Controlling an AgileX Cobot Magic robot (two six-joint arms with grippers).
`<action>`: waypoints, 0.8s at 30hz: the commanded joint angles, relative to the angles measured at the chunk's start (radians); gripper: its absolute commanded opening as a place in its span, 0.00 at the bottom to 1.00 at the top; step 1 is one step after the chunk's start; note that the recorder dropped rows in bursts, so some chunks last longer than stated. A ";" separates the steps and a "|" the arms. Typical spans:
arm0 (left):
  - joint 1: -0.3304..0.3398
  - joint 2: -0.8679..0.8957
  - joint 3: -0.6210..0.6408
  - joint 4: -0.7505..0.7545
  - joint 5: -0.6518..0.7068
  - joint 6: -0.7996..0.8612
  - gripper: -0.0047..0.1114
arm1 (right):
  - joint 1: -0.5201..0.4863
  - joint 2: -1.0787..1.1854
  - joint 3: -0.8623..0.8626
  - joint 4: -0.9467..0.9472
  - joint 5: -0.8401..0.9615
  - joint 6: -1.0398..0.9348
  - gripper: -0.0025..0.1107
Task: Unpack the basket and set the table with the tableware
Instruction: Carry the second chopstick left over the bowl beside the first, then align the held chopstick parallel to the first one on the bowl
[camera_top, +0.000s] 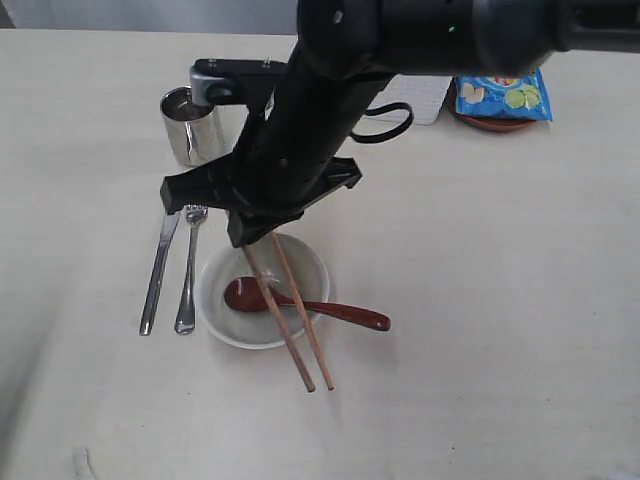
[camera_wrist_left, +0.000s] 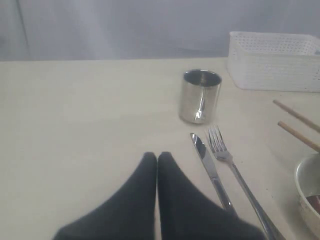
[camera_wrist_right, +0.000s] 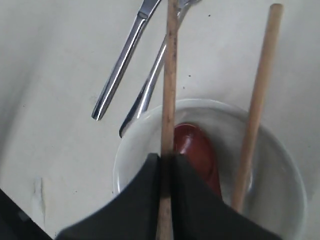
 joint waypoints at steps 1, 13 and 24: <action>-0.008 -0.003 0.003 0.004 -0.002 -0.001 0.04 | 0.026 0.056 -0.051 0.010 -0.032 0.035 0.02; -0.008 -0.003 0.003 0.004 -0.002 -0.001 0.04 | 0.028 0.063 -0.072 -0.116 0.055 0.146 0.02; -0.008 -0.003 0.003 0.004 -0.002 -0.001 0.04 | 0.028 -0.020 0.009 -0.098 -0.043 0.153 0.02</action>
